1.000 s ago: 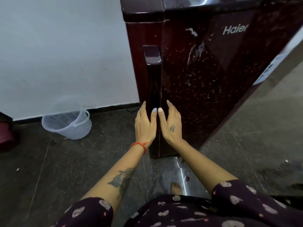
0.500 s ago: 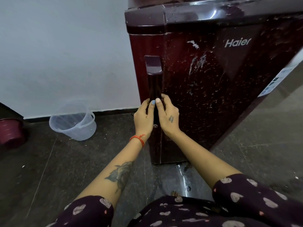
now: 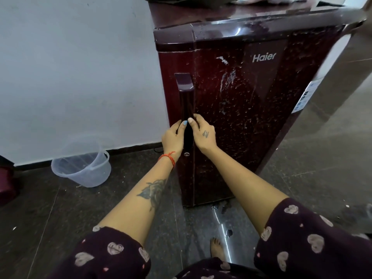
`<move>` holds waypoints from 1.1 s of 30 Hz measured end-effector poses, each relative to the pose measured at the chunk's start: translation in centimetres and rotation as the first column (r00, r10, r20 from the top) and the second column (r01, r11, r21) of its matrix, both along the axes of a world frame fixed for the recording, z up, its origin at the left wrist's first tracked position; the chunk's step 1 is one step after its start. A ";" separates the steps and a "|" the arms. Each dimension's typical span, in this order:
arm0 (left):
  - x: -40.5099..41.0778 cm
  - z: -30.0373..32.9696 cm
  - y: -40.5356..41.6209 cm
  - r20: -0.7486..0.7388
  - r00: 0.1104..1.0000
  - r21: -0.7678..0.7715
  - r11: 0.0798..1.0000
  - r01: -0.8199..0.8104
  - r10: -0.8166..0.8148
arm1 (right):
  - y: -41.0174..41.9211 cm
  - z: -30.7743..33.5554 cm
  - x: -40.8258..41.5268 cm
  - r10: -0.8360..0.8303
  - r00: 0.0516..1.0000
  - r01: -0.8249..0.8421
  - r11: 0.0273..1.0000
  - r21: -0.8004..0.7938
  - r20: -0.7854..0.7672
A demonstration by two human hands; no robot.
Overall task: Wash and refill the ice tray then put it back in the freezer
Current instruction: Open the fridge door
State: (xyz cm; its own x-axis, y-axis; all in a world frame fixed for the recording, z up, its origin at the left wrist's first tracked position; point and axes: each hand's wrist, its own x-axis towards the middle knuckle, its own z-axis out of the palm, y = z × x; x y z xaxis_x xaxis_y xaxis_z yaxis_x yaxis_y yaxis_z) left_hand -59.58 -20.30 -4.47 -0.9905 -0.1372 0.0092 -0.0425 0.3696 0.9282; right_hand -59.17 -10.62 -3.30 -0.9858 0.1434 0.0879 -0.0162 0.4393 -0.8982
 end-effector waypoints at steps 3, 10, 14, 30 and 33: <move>0.8 0.0 -0.1 0.011 1.000 -0.023 1.000 0.015 -0.015 | 0.3 0.1 0.8 -0.015 1.000 0.015 0.999 0.031 0.003; 6.0 -0.7 1.6 -0.042 0.999 -0.004 1.000 0.009 -0.009 | 2.3 -1.3 5.7 -0.060 0.994 0.067 0.996 0.067 -0.094; 9.2 -0.9 3.7 -0.097 0.992 0.000 0.996 -0.084 0.084 | 4.0 -1.6 8.4 -0.028 0.994 0.036 0.997 0.072 -0.109; 24.0 0.1 13.3 -0.242 0.859 0.135 0.892 -0.432 0.452 | 14.1 -2.7 21.0 -0.001 0.983 0.003 1.000 0.013 -0.186; 25.2 0.9 14.2 -0.308 0.850 0.088 0.903 -0.421 0.427 | 15.6 -2.8 23.3 -0.053 0.974 0.054 0.999 0.000 -0.222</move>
